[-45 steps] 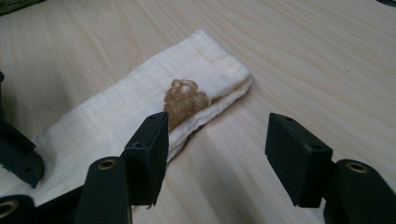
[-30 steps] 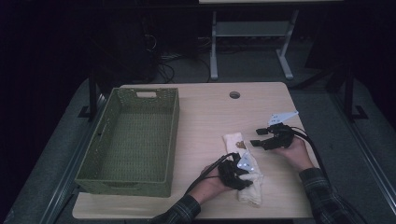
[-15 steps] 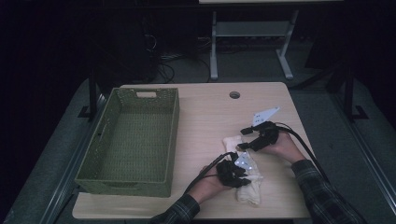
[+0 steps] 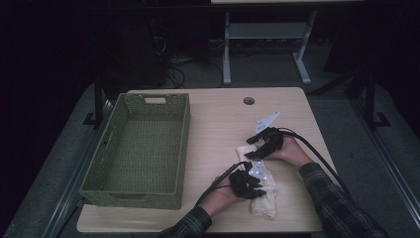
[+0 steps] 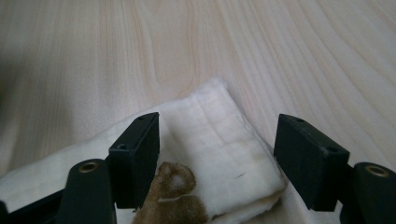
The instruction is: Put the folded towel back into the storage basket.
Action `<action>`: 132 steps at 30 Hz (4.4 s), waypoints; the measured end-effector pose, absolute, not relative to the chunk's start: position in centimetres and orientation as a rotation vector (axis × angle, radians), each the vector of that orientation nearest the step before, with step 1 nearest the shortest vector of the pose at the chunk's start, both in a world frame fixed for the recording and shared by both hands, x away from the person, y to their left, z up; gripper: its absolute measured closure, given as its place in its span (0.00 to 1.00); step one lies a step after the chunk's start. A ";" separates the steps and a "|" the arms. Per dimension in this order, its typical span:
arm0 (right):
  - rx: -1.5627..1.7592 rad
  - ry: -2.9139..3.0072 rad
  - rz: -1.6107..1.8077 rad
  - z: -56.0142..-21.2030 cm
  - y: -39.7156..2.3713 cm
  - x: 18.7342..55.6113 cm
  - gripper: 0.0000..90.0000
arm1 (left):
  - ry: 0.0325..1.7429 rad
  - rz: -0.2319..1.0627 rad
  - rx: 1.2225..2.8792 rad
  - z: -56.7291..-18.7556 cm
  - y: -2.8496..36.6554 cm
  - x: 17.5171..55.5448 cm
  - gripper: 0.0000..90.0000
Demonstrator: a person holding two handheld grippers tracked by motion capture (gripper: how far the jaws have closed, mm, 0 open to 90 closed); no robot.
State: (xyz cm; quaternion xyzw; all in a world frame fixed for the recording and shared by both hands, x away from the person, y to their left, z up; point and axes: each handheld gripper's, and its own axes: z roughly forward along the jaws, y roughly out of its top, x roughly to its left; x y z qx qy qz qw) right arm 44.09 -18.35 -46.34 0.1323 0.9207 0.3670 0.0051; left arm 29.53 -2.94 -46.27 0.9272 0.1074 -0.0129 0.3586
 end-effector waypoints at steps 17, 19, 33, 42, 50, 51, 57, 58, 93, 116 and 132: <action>0.296 2.905 1.092 -46.8 -17.5 44.4 0.50 | 0.286 -0.040 2.393 -46.3 -2.9 29.6 0.87; 0.279 2.927 1.089 -46.6 -17.8 44.2 0.61 | 0.285 -0.037 2.395 -46.2 -2.9 29.6 0.87; 0.354 2.939 1.173 -46.9 -18.8 43.4 0.89 | 0.282 -0.025 2.390 -46.1 -2.9 29.4 0.90; 0.402 2.922 1.199 -45.7 -19.5 43.2 0.89 | 0.246 -0.026 2.337 -44.3 -2.0 29.4 0.90; 0.425 2.890 1.219 -44.0 -20.0 43.3 0.89 | 0.268 -0.026 2.302 -42.2 -0.4 29.7 0.90; 0.434 2.888 1.225 -43.7 -20.1 43.3 0.89 | 0.273 -0.026 2.294 -41.9 -0.2 29.7 0.90; 0.421 2.862 1.248 -42.1 -19.7 43.4 0.89 | 0.309 -0.008 2.295 -39.4 0.7 29.9 0.90; 0.409 2.853 1.246 -41.7 -19.5 43.5 0.89 | 0.313 -0.014 2.294 -38.9 0.9 30.0 0.90; 0.246 2.774 1.297 -31.8 -9.6 45.6 0.89 | 0.368 0.044 2.218 -28.8 13.8 33.3 0.90; 0.108 2.783 1.325 -30.7 0.6 46.2 0.89 | 0.463 0.132 2.180 -28.6 24.4 31.4 0.90; 0.045 2.830 1.323 -32.8 6.0 45.8 0.89 | 0.527 0.121 2.203 -30.8 27.6 30.2 0.90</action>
